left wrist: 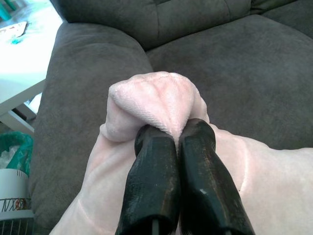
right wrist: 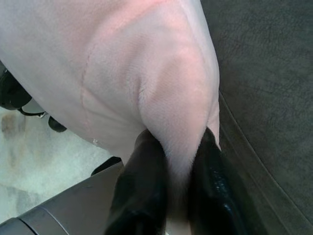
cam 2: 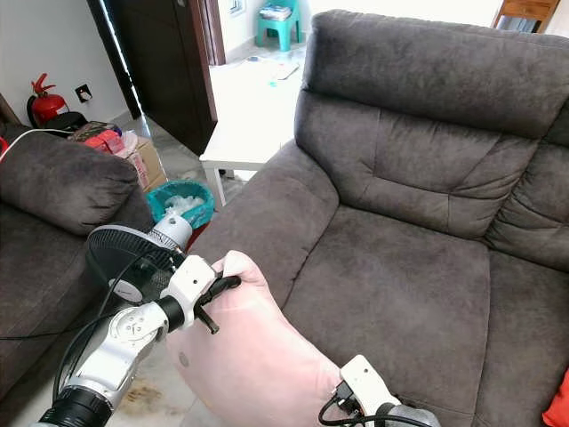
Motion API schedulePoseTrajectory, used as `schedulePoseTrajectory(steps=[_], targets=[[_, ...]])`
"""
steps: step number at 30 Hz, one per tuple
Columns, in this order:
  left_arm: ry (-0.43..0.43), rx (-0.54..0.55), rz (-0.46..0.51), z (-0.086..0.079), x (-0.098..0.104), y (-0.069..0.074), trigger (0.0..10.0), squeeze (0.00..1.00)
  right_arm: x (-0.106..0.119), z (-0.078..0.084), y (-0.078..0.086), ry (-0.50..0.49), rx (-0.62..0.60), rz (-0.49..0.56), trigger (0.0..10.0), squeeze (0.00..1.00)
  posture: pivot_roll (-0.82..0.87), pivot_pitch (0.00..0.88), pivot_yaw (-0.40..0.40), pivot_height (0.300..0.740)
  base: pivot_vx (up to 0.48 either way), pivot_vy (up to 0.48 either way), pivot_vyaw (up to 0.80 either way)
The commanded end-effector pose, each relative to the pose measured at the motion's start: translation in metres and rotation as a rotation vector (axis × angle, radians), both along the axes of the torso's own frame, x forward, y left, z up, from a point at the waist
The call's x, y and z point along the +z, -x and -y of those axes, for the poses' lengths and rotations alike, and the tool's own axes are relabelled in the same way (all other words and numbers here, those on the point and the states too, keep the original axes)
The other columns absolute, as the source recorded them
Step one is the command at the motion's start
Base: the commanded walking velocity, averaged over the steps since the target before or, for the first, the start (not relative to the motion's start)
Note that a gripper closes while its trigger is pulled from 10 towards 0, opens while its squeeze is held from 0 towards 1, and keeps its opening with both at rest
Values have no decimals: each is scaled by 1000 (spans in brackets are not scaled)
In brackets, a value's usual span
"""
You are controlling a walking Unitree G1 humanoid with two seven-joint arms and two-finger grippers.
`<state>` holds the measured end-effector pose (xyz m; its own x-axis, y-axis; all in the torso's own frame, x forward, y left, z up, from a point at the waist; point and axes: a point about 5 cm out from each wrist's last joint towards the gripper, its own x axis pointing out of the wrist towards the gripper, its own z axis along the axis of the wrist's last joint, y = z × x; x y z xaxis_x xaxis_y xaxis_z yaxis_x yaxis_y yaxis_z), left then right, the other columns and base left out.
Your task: Move the pillow to the sofa from floor
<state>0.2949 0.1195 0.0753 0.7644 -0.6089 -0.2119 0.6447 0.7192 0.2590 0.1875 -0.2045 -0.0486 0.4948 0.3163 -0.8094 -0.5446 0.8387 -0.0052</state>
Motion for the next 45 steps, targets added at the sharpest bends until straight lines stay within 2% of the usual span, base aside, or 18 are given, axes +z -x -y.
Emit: schedulePoseTrajectory(steps=[1, 5, 9, 10, 11, 14, 17, 18, 20, 23, 24, 25, 26, 27, 30, 33, 38, 45], targets=[[23, -6, 94, 2, 19, -9, 10000, 0, 7, 0, -9, -11, -10, 45, 0, 0, 10, 18, 8, 740, 0, 0, 0], [18, -9, 82, 3, 16, -7, 10000, 0, 14, -1, -16, -33, -34, 95, 0, 0, 11, 22, 8, 740, 0, 0, 0], [-37, 22, 57, 4, 8, -6, 10000, 0, 27, 0, -29, -59, -98, 179, 0, 0, 12, 24, 8, 740, 0, 0, 0], [-31, 62, 51, 4, 5, -7, 10000, 0, 35, -1, -35, -78, -129, 223, 0, 0, 10, 24, 8, 740, 0, 0, 0], [-31, 62, 51, 4, 5, -7, 10000, 0, 35, -1, -35, -78, -129, 223, 0, 0, 10, 24, 8, 740, 0, 0, 0], [19, 164, 59, 5, 4, -9, 10000, 0, 58, -2, -49, -138, -218, 353, 0, 0, 13, 24, 6, 740, 0, 0, 0], [63, 225, 77, 7, 4, -9, 10000, 0, 76, 0, -59, -143, -294, 469, 0, 0, 9, 21, 4, 740, 0, 0, 0], [63, 225, 77, 7, 4, -9, 10000, 0, 76, 0, -59, -143, -294, 469, 0, 0, 9, 21, 4, 740, 0, 0, 0], [78, 250, 110, 10, 7, -10, 10000, 0, 87, 0, -64, -159, -352, 542, 0, 0, 9, 21, 4, 740, 0, 0, 0], [87, 259, 212, 15, 20, -12, 10000, 0, 105, -6, -69, -197, -380, 658, 0, 0, 6, 17, 2, 740, 0, 0, 0], [81, 250, 263, 17, 28, -14, 10000, 0, 112, -10, -69, -224, -389, 703, 6000, 0, 7, 16, 2, 740, 0, 0, 0], [80, 250, 310, 17, 34, -15, 10000, 0, 118, -14, -69, -244, -397, 745, 9373, 0, 9, 11, 1, 740, 0, 0, 0], [80, 250, 310, 17, 34, -15, 10000, 0, 118, -14, -69, -244, -397, 745, 9373, 0, 9, 11, 1, 740, 0, 0, 0], [82, 250, 344, 18, 40, -15, 10000, 0, 124, -16, -68, -255, -409, 791, 10000, 0, 9, 11, 1, 740, 0, 0, 0], [72, 239, 458, 21, 59, -15, 10000, 0, 139, -18, -64, -313, -524, 906, 10000, 0, 13, 0, 4, 740, 0, 0, 0], [75, 239, 469, 22, 62, -15, 10000, 0, 141, -17, -63, -315, -530, 917, 10000, 0, 13, 0, 4, 740, 0, 0, 0], [112, 240, 520, 25, 77, -13, 10000, 0, 156, -18, -60, -329, -541, 991, 10000, 0, 11, 0, 7, 740, 0, 0, 0], [134, 235, 542, 27, 77, -11, 10000, 0, 167, -20, -62, -354, -549, 1045, 10000, 0, 9, 0, 9, 740, 0, 0, 0]])
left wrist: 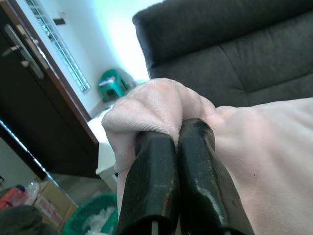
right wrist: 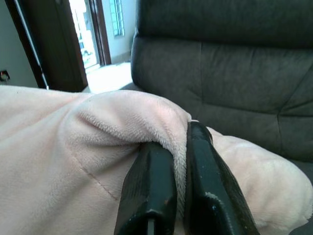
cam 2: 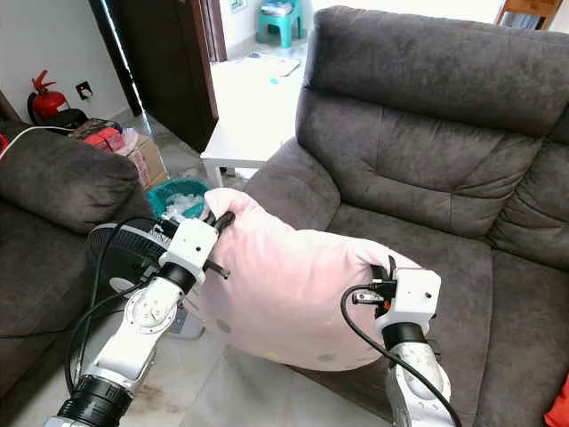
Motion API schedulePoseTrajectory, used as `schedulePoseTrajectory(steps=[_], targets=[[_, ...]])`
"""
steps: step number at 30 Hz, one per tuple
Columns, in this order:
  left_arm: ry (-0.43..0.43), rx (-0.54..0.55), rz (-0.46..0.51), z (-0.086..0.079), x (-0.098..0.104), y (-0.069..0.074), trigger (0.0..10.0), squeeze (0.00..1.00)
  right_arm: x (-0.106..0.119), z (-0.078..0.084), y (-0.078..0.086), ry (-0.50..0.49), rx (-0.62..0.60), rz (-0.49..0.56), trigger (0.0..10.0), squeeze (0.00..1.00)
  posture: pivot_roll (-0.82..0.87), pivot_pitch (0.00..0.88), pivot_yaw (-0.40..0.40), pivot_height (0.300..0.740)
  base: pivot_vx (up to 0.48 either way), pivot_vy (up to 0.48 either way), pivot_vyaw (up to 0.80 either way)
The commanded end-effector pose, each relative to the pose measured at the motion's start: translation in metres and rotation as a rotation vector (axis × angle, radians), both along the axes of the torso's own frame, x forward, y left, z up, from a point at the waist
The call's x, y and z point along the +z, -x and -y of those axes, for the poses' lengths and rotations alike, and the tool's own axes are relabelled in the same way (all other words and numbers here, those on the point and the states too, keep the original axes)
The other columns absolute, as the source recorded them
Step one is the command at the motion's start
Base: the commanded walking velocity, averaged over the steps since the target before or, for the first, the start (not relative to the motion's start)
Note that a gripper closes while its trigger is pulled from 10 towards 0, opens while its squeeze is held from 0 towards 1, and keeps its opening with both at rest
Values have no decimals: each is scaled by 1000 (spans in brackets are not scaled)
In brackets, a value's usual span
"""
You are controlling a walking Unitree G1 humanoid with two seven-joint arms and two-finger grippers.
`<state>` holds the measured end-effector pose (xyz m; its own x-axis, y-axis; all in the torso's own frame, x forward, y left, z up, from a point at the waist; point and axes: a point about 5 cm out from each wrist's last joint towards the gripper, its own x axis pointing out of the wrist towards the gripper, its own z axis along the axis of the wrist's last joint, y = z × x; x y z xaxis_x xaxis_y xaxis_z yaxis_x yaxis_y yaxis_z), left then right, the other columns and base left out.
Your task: Move the pillow to the sofa from floor
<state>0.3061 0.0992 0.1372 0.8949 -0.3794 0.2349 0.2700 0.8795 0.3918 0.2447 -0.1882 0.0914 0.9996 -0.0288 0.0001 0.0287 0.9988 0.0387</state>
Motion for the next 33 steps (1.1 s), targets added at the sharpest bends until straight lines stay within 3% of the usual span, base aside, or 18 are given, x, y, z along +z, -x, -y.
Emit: schedulePoseTrajectory(steps=[1, 7, 28, 33], targets=[[12, -33, 82, 7, 15, 0, 10000, 0, 27, -4, -6, -3, 11, 142, 10000, 0, 9, 0, 9, 740, 0, 0, 0], [25, -10, 65, 5, 15, -1, 10000, 0, 30, -2, -6, 3, -3, 141, 10000, 0, 13, 11, 6, 740, 0, 0, 0], [28, -26, 42, 8, 12, 0, 10000, 0, 31, -5, -11, 16, 4, 139, 10000, 0, 17, 17, 2, 740, 0, 0, -792], [30, -36, 39, 9, 11, 1, 10000, 0, 30, -4, -11, 20, -3, 140, 10000, 0, 20, 18, 1, 740, 0, 0, -81]])
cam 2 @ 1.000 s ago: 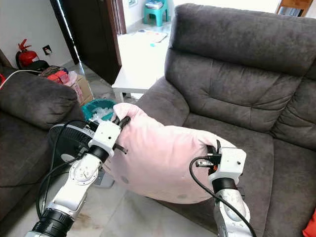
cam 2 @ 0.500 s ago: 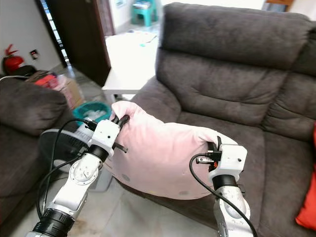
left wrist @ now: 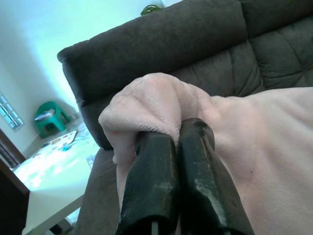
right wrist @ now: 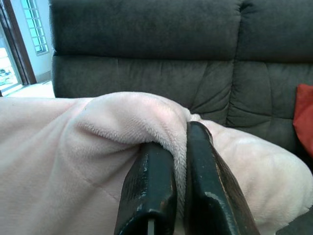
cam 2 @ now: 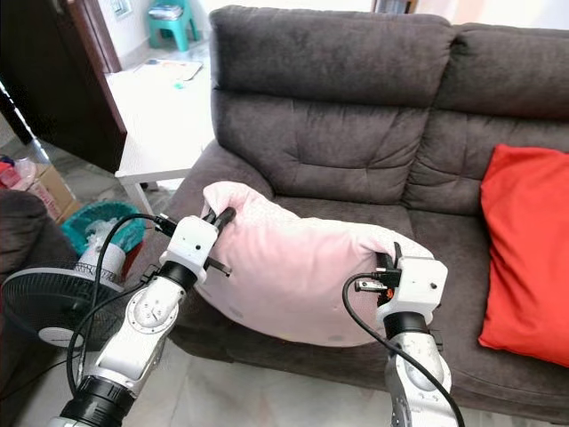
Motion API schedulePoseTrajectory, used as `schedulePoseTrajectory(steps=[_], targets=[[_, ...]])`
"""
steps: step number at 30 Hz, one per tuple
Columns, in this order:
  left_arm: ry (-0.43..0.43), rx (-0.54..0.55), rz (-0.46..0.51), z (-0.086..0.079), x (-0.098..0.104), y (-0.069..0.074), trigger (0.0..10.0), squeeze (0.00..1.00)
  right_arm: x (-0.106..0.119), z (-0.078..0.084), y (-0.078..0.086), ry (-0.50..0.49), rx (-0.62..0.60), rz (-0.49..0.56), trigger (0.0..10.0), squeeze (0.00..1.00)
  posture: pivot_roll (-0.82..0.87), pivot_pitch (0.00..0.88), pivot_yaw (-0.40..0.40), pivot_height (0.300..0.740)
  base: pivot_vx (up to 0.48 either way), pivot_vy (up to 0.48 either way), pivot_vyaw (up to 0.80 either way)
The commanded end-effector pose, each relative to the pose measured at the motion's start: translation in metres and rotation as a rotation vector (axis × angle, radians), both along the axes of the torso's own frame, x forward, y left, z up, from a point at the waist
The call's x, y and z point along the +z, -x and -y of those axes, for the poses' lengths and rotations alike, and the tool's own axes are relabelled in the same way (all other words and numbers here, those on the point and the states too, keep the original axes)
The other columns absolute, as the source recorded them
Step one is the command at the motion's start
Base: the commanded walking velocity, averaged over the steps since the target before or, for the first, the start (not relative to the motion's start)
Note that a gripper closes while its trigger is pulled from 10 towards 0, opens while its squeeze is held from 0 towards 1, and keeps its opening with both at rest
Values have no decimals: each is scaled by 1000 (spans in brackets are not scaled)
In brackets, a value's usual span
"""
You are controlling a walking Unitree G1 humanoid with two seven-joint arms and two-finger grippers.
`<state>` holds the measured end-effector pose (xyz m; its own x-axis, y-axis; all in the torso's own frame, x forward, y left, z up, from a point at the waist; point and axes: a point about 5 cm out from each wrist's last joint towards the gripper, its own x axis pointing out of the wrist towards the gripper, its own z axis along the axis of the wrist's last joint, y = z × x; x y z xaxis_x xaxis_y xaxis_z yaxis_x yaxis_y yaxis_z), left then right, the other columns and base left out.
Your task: Move the pillow to the sofa from floor
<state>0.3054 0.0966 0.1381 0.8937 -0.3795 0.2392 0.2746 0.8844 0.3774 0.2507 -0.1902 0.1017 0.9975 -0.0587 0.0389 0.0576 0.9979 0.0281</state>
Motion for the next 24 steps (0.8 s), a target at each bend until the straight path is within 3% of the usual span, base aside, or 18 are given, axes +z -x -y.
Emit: schedulePoseTrajectory(steps=[1, 5, 10, 13, 19, 24], targets=[[15, -33, 42, 6, 11, 0, 10000, 0, 20, -6, -5, 11, 29, 101, 10000, 0, 21, 18, 1, 740, 0, 0, 0], [12, -33, 43, 6, 11, 0, 10000, 0, 20, -5, -5, 8, 25, 103, 10000, 0, 21, 18, 1, 740, 0, 0, 0], [5, -24, 46, 5, 10, 0, 10000, 0, 20, -5, -7, 3, 24, 95, 10000, 0, 21, 17, 0, 740, 0, -411, 0], [12, -20, 41, 5, 10, 0, 10000, 0, 20, -6, -8, 0, 28, 92, 10000, 0, 21, 18, -1, 740, 0, -399, -788], [16, -26, 32, 5, 9, 0, 10000, 0, 20, -5, -7, 5, 26, 93, 10000, 0, 19, 16, -1, 740, 0, 0, -785], [17, -28, 31, 6, 8, 0, 10000, 0, 20, -5, -7, 13, 24, 98, 10000, 0, 19, 15, -2, 740, 0, 0, 0]])
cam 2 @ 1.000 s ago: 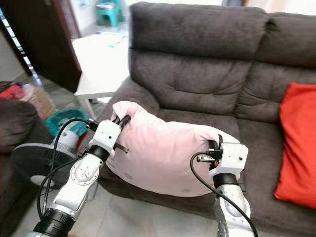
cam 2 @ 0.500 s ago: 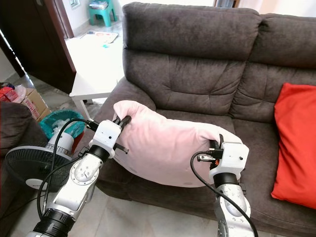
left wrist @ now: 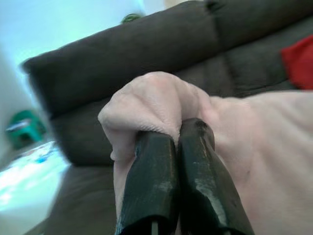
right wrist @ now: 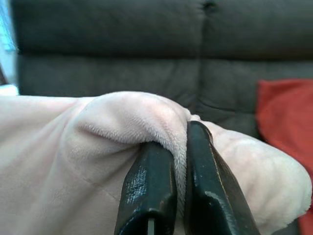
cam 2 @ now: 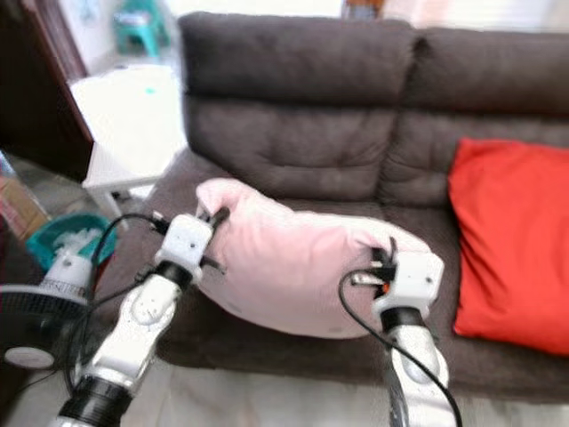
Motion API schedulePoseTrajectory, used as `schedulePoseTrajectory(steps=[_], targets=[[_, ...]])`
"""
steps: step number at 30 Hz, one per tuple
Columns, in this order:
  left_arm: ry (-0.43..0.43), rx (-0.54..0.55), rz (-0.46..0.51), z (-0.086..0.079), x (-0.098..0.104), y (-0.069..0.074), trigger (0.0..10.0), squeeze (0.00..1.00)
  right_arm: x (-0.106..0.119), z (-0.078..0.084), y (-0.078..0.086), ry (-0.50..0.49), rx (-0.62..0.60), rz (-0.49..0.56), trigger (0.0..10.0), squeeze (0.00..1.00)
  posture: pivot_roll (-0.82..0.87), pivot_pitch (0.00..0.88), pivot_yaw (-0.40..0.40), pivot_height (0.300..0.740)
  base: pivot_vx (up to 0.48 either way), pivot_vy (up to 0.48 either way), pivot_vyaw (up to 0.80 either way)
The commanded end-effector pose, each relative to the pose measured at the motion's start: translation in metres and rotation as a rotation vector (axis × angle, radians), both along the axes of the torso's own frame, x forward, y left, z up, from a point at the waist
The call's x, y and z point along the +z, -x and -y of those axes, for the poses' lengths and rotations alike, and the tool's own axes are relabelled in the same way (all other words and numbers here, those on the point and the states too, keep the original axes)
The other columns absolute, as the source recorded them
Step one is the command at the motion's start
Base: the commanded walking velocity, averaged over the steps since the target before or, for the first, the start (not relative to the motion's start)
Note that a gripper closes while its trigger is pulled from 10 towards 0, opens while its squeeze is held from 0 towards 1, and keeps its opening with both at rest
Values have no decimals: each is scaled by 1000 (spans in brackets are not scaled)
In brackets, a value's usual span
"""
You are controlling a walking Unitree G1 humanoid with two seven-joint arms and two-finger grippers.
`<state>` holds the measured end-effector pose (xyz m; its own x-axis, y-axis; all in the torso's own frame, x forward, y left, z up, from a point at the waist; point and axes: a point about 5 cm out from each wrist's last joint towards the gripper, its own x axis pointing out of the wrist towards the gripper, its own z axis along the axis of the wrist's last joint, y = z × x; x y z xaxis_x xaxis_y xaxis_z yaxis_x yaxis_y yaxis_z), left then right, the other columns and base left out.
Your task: Move the pillow to the sofa from floor
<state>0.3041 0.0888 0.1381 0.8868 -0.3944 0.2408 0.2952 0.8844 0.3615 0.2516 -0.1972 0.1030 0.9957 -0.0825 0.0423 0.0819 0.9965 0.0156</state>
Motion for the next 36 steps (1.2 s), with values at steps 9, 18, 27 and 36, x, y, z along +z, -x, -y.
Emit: schedulePoseTrajectory(steps=[9, 18, 27, 36], targets=[[6, 0, 31, -3, 8, -1, 10000, 0, 17, -14, -7, 18, 67, 87, 10000, 0, 17, 8, 0, 740, 0, 0, 0], [56, 33, 22, -9, 10, -3, 10000, 0, 18, -15, -8, 28, 78, 89, 10000, 0, 16, 5, -1, 740, 0, 0, 0], [57, 40, 17, -9, 9, -3, 10000, 0, 18, -17, -7, 70, 104, 87, 10000, 0, 16, 15, -4, 740, 0, 0, 130], [58, 46, 10, -11, 8, -4, 10000, 0, 17, -15, -8, 44, 93, 80, 10000, 0, 17, 19, -4, 740, 0, 0, 458]])
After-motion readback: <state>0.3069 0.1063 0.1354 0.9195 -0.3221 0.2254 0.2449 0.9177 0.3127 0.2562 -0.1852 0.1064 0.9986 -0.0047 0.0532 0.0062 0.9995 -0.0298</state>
